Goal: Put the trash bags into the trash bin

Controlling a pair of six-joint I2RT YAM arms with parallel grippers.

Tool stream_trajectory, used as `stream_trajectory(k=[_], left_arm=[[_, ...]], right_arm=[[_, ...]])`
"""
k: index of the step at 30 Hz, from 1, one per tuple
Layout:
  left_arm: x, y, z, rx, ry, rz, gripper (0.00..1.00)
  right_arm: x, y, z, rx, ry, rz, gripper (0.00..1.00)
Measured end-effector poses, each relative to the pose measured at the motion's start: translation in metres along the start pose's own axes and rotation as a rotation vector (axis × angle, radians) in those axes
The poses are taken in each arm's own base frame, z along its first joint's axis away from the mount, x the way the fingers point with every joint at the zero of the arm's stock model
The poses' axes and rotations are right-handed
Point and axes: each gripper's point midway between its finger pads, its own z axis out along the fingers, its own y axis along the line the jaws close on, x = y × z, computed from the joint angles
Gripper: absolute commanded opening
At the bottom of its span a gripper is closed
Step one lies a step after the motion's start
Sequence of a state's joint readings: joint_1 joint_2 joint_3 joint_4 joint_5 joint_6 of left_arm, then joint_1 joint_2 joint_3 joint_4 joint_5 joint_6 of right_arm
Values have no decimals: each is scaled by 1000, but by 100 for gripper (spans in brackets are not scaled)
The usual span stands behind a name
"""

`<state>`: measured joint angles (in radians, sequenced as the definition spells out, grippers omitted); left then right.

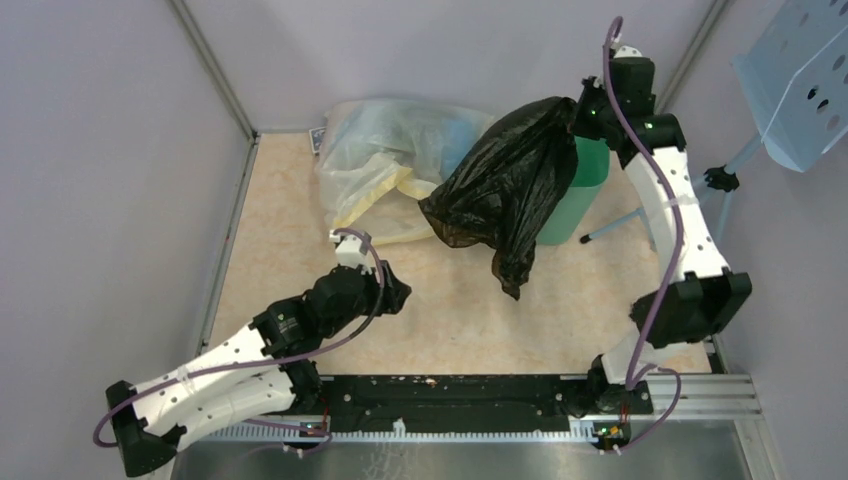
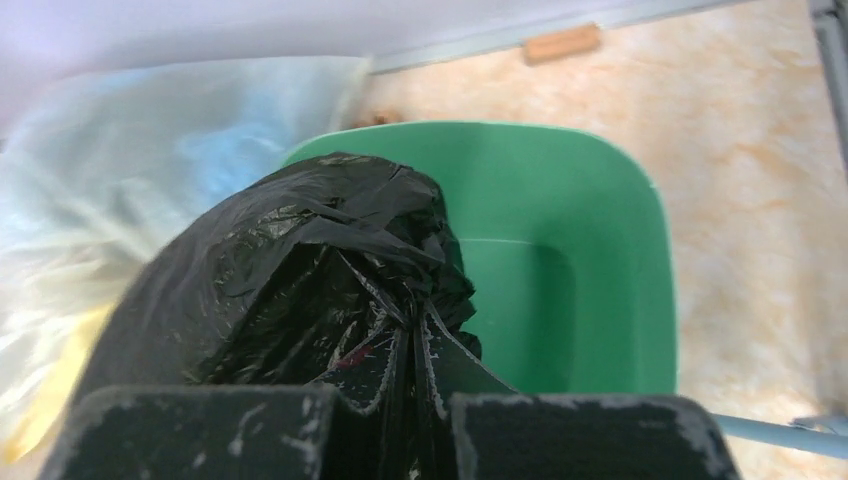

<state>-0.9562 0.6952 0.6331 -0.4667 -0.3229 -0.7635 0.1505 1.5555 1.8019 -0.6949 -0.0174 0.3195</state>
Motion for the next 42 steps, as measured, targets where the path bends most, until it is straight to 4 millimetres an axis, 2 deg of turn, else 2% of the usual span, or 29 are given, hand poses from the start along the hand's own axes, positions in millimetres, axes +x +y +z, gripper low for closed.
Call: stream_trajectory(k=[2,5,10,12,16,18,23,28,30,34,39,42], left_arm=[[0,0,2,-2,2,8,66],[1,0,8,-11,7,17,66],[1,-2,22,-8,25,22,66],[-1,-3,31,0,34,5,66],[-11,-1,51,27,43,-40,72],[-18,-3,60,56,41,-59,78],[-28,-17,86,144,38,-76,89],[-30,-26,114,204,28,-85,89],[-33,-29,118,220,16,-84,88],[-42,-45,128,299,-28,-80,87],[-51,-64,135,396,-52,-76,85],[-56,-73,137,441,-67,-78,86]], right_arm=[[8,-18,22,91,39,-8,0],[30,-42,49,200,117,-35,0],[69,-64,75,272,242,-78,1],[77,-68,81,281,269,-89,6],[87,-72,80,292,316,-110,27],[80,-70,76,290,312,-117,33],[40,-63,62,294,220,-137,48],[11,-64,41,324,151,-157,58],[2,-67,34,349,129,-162,61],[-3,-79,28,399,124,-161,60],[2,-104,27,432,163,-120,48],[10,-118,29,433,198,-85,44]])
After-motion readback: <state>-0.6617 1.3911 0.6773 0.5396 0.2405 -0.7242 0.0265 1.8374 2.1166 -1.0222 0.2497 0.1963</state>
